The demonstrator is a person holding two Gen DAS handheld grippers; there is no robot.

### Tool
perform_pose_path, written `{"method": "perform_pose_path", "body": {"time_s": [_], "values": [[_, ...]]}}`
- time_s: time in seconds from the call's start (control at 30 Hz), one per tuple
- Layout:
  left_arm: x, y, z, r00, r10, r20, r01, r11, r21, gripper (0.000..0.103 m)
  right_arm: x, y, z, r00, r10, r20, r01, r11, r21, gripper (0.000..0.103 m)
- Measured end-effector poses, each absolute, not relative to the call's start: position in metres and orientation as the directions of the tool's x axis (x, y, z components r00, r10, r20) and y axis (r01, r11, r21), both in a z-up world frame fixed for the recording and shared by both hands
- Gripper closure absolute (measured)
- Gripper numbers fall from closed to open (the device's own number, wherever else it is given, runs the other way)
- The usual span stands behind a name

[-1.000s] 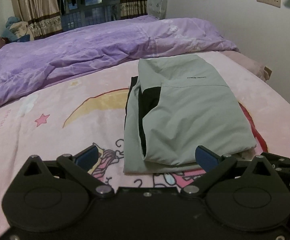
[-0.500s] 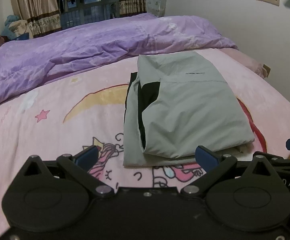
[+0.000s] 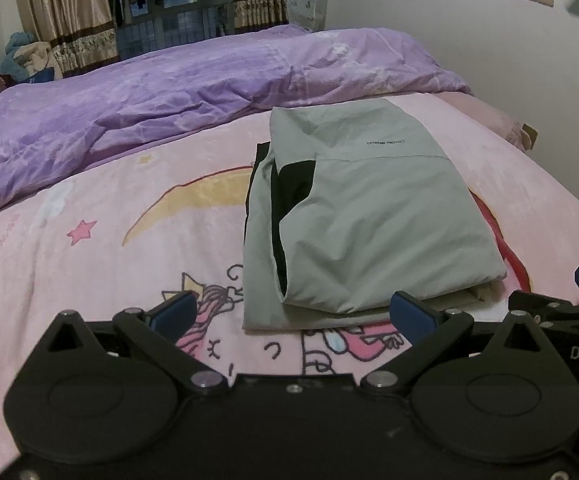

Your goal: Fold large clothes

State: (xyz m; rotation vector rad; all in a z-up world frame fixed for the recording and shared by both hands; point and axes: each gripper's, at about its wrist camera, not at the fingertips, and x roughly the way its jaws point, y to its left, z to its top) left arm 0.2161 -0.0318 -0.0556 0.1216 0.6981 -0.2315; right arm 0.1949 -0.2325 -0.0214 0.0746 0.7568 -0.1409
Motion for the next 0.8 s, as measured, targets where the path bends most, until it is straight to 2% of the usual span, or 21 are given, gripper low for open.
{"method": "perform_pose_path", "body": {"time_s": [0.8], "values": [[0.209,-0.028,-0.051,0.75,-0.177,-0.637,0.253,0.967,0.03,0.0,0.187,-0.225,-0.008,0.733,-0.115,-0.67,0.161,0.987,0.007,0.01]]}}
